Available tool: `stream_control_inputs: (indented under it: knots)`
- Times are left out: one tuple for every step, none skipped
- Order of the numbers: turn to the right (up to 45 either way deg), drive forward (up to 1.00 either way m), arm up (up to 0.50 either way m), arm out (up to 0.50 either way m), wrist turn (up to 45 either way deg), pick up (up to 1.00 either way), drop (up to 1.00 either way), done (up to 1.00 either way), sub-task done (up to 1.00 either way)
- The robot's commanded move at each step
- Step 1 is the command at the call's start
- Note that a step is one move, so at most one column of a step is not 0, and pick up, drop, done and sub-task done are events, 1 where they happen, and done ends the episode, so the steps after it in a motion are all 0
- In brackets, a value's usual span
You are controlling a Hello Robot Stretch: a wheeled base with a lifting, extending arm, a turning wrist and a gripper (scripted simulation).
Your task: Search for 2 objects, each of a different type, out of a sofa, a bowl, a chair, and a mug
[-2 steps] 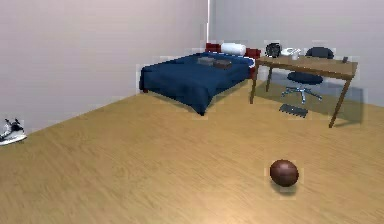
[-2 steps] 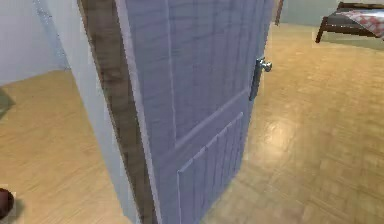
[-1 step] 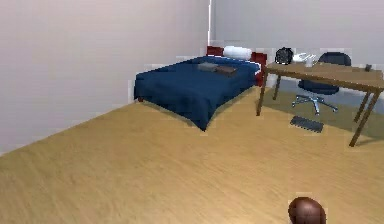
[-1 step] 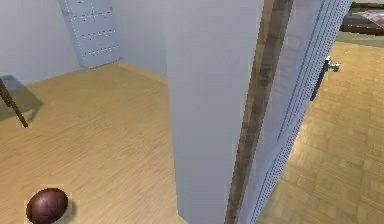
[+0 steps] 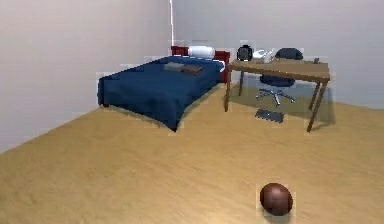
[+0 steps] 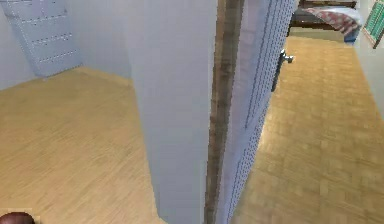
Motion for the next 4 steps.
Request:
stream_control_inputs:
  knots:
    - [0.0,1.0,0.0,0.0,0.0,0.0,0.0,0.0,0.0]
    - [27.0,0.0,0.0,0.0,0.0,0.0,0.0,0.0,0.0]
    - [0.0,0.7,0.0,0.0,0.0,0.0,0.0,0.0,0.0]
    - [24.0,0.0,0.0,0.0,0.0,0.0,0.0,0.0,0.0]
